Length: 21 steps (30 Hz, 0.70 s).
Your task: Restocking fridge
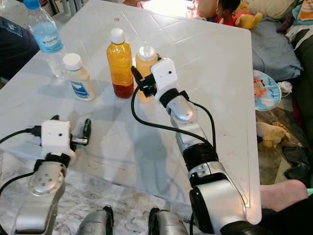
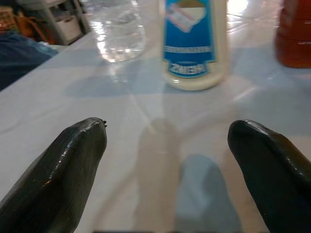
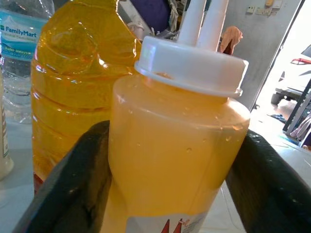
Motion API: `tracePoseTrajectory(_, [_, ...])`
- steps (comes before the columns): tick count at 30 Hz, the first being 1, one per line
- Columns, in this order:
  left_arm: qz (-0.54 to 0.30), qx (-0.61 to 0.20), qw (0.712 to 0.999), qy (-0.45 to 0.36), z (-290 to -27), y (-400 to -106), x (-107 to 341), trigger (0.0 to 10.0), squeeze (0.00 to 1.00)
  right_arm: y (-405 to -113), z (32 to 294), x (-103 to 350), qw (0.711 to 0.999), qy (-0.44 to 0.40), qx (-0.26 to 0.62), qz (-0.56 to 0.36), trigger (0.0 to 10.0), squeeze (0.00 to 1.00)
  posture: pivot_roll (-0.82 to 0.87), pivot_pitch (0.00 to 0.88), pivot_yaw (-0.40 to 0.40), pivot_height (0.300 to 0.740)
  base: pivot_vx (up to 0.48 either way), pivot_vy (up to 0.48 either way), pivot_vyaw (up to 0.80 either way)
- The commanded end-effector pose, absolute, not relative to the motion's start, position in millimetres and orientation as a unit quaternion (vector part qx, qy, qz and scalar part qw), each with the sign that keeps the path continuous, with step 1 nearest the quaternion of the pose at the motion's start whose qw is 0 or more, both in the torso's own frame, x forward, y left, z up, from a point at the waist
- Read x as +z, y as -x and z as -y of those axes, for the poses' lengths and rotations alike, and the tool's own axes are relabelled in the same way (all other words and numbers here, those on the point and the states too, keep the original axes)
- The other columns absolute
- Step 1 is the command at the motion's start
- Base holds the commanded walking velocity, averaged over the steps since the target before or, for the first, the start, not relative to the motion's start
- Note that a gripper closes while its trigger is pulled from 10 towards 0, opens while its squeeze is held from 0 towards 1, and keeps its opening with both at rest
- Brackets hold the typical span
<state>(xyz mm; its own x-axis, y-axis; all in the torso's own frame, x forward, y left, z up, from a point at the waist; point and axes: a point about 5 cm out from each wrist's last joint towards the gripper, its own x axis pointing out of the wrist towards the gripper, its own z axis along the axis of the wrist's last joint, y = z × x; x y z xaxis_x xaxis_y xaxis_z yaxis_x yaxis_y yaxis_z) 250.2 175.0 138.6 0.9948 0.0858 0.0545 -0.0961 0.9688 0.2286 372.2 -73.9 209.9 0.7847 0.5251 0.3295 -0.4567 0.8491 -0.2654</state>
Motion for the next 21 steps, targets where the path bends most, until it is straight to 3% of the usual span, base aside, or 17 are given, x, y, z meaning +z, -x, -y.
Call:
tracePoseTrajectory(1, [0.02,0.053,0.991,-0.121,-177,-247,139,10.0,0.0,-371,74,216,0.938,0.084,0.264,0.21,0.0,0.0,0.12,0.218,-0.088,0.74,0.0,0.0,0.0])
tracePoseTrajectory(4, [0.018,0.051,0.991,-0.12,-175,-246,137,10.0,0.0,-369,72,214,0.938,0.074,0.269,0.207,0.0,0.0,0.12,0.217,-0.088,0.74,0.0,0.0,0.0])
tracePoseTrajectory(5, [0.016,0.05,0.992,-0.117,-172,-246,135,10.0,0.0,-365,69,212,0.935,0.077,0.275,0.208,10.0,0.0,0.12,0.214,-0.091,0.74,0.0,0.0,0.0])
tracePoseTrajectory(17, [-0.004,0.058,0.994,-0.092,-169,-239,125,10.0,0.0,-314,63,189,0.941,0.003,0.289,0.179,10.0,0.0,0.11,0.193,-0.109,0.74,0.0,0.0,0.0])
tracePoseTrajectory(21, [-0.004,0.057,0.994,-0.092,-168,-243,125,10.0,0.0,-299,67,172,0.952,-0.012,0.274,0.138,10.0,0.0,0.1,0.168,-0.104,0.74,-0.262,0.0,0.0])
